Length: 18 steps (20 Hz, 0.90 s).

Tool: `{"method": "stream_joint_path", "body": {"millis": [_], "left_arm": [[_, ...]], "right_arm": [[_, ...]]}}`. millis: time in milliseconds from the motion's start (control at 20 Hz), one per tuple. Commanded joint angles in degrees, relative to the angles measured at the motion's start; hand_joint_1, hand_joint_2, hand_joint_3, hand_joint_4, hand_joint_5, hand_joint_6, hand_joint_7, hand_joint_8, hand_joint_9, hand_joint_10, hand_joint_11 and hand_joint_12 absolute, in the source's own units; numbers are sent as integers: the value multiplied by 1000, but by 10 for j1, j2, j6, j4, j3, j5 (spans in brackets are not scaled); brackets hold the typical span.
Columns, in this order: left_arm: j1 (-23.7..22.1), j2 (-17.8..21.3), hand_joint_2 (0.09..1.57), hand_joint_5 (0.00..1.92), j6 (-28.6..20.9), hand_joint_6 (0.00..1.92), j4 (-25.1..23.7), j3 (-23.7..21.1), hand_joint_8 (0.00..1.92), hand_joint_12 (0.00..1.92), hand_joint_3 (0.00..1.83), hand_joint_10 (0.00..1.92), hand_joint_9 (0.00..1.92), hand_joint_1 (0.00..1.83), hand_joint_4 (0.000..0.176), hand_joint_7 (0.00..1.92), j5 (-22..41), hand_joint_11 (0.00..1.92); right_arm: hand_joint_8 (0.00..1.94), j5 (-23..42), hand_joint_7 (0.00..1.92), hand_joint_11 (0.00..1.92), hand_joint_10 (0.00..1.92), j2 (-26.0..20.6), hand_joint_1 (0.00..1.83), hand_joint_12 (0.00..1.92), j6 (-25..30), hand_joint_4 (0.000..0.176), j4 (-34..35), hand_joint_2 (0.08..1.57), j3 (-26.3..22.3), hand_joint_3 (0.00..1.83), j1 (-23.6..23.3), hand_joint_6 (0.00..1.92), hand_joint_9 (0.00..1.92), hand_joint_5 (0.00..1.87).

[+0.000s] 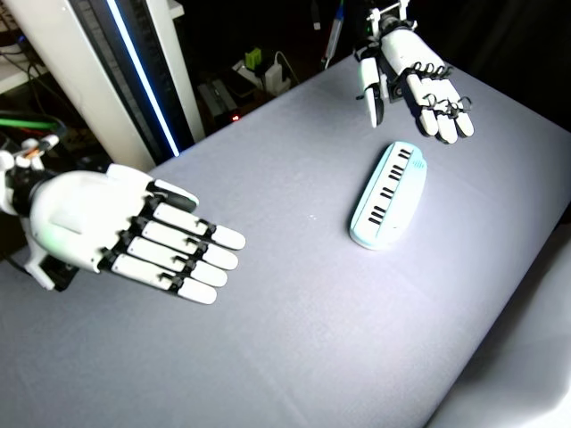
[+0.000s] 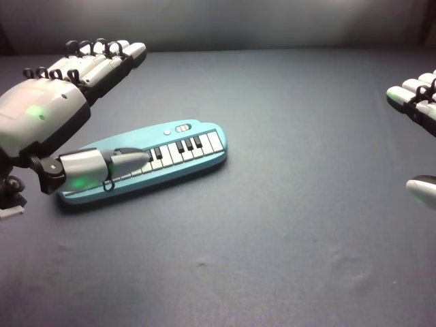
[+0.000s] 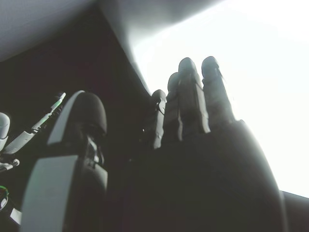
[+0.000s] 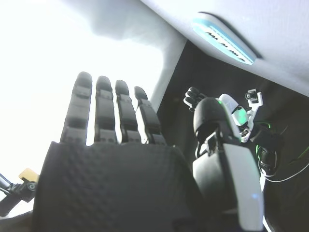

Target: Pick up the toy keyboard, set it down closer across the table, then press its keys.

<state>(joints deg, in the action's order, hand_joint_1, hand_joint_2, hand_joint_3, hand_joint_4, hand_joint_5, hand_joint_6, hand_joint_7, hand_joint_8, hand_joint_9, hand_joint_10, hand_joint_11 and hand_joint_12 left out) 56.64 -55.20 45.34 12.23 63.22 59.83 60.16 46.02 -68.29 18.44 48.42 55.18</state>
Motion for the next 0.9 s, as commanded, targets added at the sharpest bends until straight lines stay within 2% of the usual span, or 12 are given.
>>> {"method": "stream_joint_path", "body": {"millis": [0, 100, 150, 200, 250, 400, 600, 650, 700, 750, 800, 850], "left_arm": [[-6, -3, 1138, 0, -1, 0, -2, 4, 0, 0, 10, 0, 0, 677, 28, 0, 67, 0], [-6, -5, 1136, 0, -1, 0, -1, 6, 0, 0, 8, 0, 0, 673, 26, 0, 63, 0], [-6, -6, 1137, 0, -1, 0, -1, 8, 0, 0, 7, 0, 0, 674, 22, 0, 59, 0], [-7, -8, 1125, 0, -1, 0, -1, 11, 0, 0, 1, 0, 0, 690, 36, 0, 51, 0], [-10, -10, 1118, 0, -1, 0, 0, 15, 0, 0, 0, 0, 0, 690, 41, 0, 38, 0], [-17, -26, 1070, 0, -1, 0, 16, 41, 0, 0, 0, 0, 0, 701, 64, 0, -23, 0], [-39, -52, 1018, 0, 5, 0, 23, 79, 0, 0, 0, 0, 0, 699, 80, 0, -106, 0], [-45, -59, 990, 0, 7, 0, 24, 89, 0, 0, 0, 0, 0, 706, 79, 0, -130, 0], [-52, -68, 972, 0, 13, 0, 28, 101, 0, 0, 0, 0, 0, 715, 92, 0, -153, 0], [-60, -78, 966, 0, 22, 0, 34, 113, 0, 0, 0, 0, 0, 722, 93, 0, -175, 0], [-69, -89, 966, 0, 38, 0, 44, 126, 0, 0, 0, 0, 0, 718, 102, 0, -203, 0], [-71, -93, 963, 0, 42, 0, 47, 131, 0, 0, 0, 0, 0, 714, 100, 0, -211, 0]], "right_arm": [[0, 73, 0, 0, 0, -2, 303, 0, 0, 4, -5, 1337, 2, 23, -2, 0, 0, 0], [0, 73, 0, 0, 0, -2, 302, 0, 0, 4, -5, 1343, 2, 13, -2, 0, 0, 0], [0, 73, 0, 0, 0, -2, 304, 0, 0, 11, -4, 1344, 2, 11, -2, 0, 0, 0], [0, 73, 0, 0, 0, -2, 314, 0, 0, 14, -4, 1339, 2, 6, -2, 0, 0, 0], [0, 73, 0, 0, 0, -2, 315, 0, 0, 21, -4, 1340, 2, 5, -2, 0, 0, 0], [0, 73, 0, 0, 0, -2, 320, 0, 0, 16, -2, 1337, 3, 3, -1, 0, 0, 0], [0, 73, 0, 0, 0, -2, 313, 0, 0, 26, 5, 1337, 3, 1, 3, 0, 0, 0], [0, 73, 0, 0, 0, -2, 349, 0, 0, 9, 6, 1342, 3, 2, 4, 0, 0, 0], [0, 74, 0, 0, 0, -2, 357, 0, 0, 3, 7, 1343, 3, 2, 4, 0, 0, 0], [0, 74, 0, 0, 0, -2, 353, 0, 1, 4, 7, 1343, 2, 1, 4, 0, 0, 0], [0, 74, 0, 0, 0, -2, 346, 0, 1, 11, 7, 1340, 2, 0, 5, 0, 0, 0], [0, 74, 0, 0, 0, -2, 347, 0, 1, 10, 7, 1342, 2, 1, 5, 0, 0, 0]]}}
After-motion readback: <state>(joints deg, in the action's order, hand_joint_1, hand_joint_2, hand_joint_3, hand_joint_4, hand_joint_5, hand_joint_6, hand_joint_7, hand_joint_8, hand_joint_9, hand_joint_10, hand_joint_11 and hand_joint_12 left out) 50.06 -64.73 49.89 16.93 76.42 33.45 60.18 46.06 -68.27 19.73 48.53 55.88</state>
